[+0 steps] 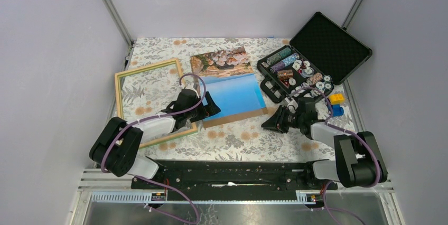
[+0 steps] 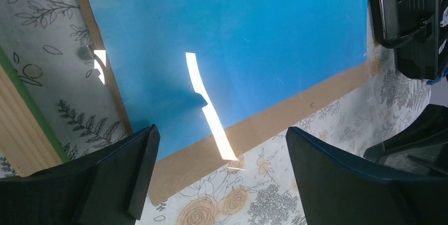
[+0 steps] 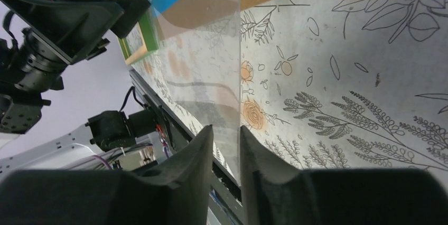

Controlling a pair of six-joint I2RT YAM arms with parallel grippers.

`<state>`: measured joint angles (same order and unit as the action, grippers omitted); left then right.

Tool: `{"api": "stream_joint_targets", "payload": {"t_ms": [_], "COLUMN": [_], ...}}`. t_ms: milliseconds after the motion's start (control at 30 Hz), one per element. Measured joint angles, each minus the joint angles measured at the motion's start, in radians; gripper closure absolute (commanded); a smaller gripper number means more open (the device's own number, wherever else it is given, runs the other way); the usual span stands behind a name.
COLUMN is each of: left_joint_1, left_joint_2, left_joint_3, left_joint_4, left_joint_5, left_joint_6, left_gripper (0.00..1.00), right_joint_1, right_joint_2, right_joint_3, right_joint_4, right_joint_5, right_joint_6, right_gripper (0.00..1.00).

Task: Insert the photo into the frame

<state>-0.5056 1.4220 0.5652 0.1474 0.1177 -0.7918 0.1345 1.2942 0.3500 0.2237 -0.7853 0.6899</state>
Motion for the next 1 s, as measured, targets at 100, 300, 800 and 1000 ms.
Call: {"api": "stream_joint_targets", "payload": {"t_ms": [100,300,800,1000], "left_joint_1": [-0.001,-0.003,-0.004,-0.004], "left_joint_2": [0.009,0.016,0.033,0.034], "left_joint_3": [0.0,0.0,0.0,0.0], "left_joint_4": [0.02,0.034,0.069,0.072], "left_joint_5": [-0.002,-0.002,-0.002,0.0], "left_joint_6": [0.0,0.005,0.017,0.026], "left_gripper": [0.01,0.01,0.01,0.01], "right_joint_1": [0.0,0.0,0.0,0.0], "right_joint_2": [0.033,0.095,0.282,0.34], "right_joint_3": [0.0,0.027,0.164,0.221], "right_joint_4": [0.017,0.029,0.082,0.097], "right_joint_5": [-0.016,-0.022,-0.056,-0.075], "right_joint_6": [-0.012,-0.024,-0.031,-0.031], "right_gripper": [0.57,0.48,0.47,0.47]}}
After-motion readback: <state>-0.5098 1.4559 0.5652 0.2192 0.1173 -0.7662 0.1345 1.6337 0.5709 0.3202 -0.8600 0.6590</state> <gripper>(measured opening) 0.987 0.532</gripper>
